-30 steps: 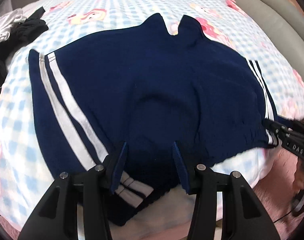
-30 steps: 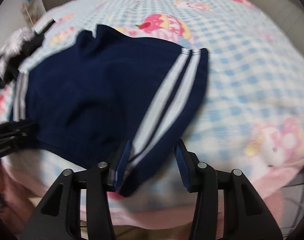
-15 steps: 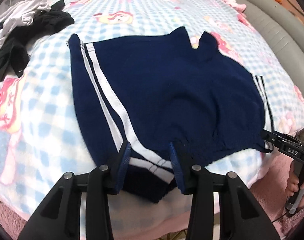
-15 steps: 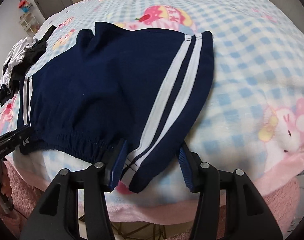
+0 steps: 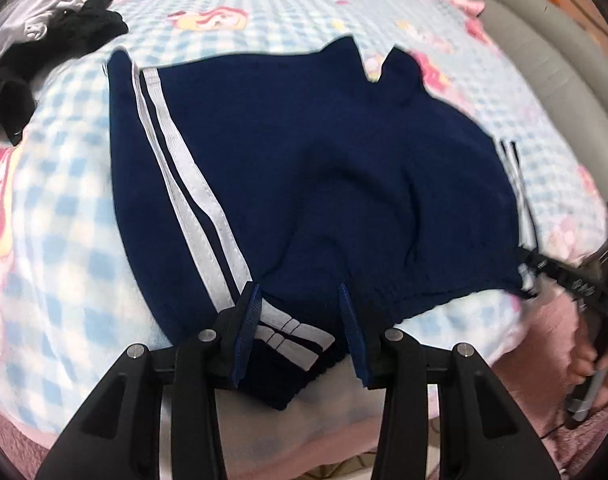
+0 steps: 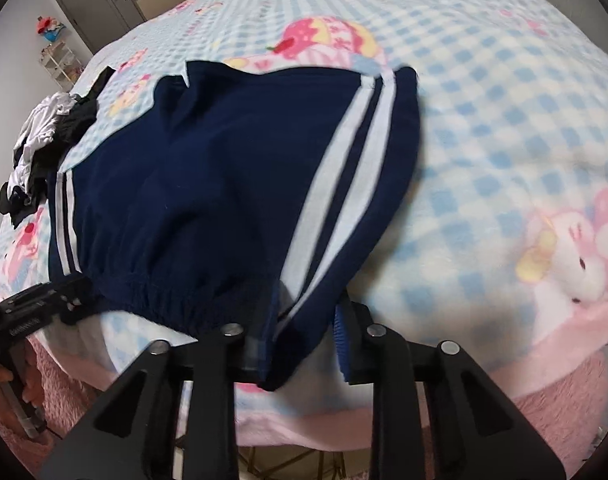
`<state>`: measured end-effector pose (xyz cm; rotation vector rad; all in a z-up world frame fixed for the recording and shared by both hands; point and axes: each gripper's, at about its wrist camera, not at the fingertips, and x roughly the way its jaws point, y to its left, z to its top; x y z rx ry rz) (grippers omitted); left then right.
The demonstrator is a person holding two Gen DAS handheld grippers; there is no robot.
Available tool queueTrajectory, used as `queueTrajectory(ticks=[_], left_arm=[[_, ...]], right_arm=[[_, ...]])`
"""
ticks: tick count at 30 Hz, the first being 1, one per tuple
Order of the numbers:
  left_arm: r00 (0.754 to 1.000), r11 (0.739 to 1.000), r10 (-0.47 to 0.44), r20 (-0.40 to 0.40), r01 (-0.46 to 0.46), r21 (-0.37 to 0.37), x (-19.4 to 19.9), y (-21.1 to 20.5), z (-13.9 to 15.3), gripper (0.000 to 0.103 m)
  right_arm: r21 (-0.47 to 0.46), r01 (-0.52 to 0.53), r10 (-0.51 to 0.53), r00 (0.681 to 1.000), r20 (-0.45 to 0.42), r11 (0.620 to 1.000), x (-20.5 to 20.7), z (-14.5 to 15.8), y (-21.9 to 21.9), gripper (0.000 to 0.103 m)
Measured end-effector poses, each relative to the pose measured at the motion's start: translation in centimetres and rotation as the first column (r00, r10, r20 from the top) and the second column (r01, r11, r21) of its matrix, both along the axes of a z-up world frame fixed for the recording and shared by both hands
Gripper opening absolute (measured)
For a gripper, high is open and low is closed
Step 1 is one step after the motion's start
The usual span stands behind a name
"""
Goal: Fold clothes
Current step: 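Lift the striped pants edge with the left tool while the right tool lifts the leg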
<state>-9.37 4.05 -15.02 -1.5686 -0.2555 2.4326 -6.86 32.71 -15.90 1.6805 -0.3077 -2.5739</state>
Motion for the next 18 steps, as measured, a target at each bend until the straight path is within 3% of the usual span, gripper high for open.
queueTrajectory(ticks=[1, 5, 7, 10, 14, 18], left_arm=[[1.0, 1.0, 0.003, -0.021, -0.003, -0.007, 0.1, -0.1, 0.6, 0.042], [1.0, 0.997, 0.01, -0.01, -0.01, -0.076, -0.3, -0.5, 0.8, 0.042], [1.0, 0.998, 0.02, -0.001, -0.02, -0.055, -0.1, -1.1, 0.6, 0.042], [0.998, 1.0, 0.023, -0.057, -0.024, -0.014, 0.0, -1.4, 1.7, 0.042], [0.989, 1.0, -0.009, -0.145, 0.01, 0.005, -1.4, -0.9, 3.4, 0.044], [0.995, 0.999, -0.044, -0.087, 0.044, -0.003, -2.9, -1.4, 2.2, 0.045]], right_arm=[[0.001, 0.014, -0.014, 1.0, 0.007, 1.0, -0.2, -0.3, 0.1, 0.045], [0.001, 0.016, -0.016, 1.0, 0.016, 1.0, -0.6, -0.5, -0.1, 0.045], [0.023, 0.006, -0.007, 1.0, 0.01, 1.0, 0.0, -0.2, 0.1, 0.045], [0.0, 0.035, -0.035, 0.999, -0.013, 0.999, 0.1, 0.7, 0.9, 0.045], [0.057, 0.032, -0.025, 0.992, -0.121, 0.998, -0.7, 3.1, 0.3, 0.045], [0.139, -0.061, 0.078, 0.99, -0.118, 0.988, -3.5, 2.7, -1.8, 0.046]])
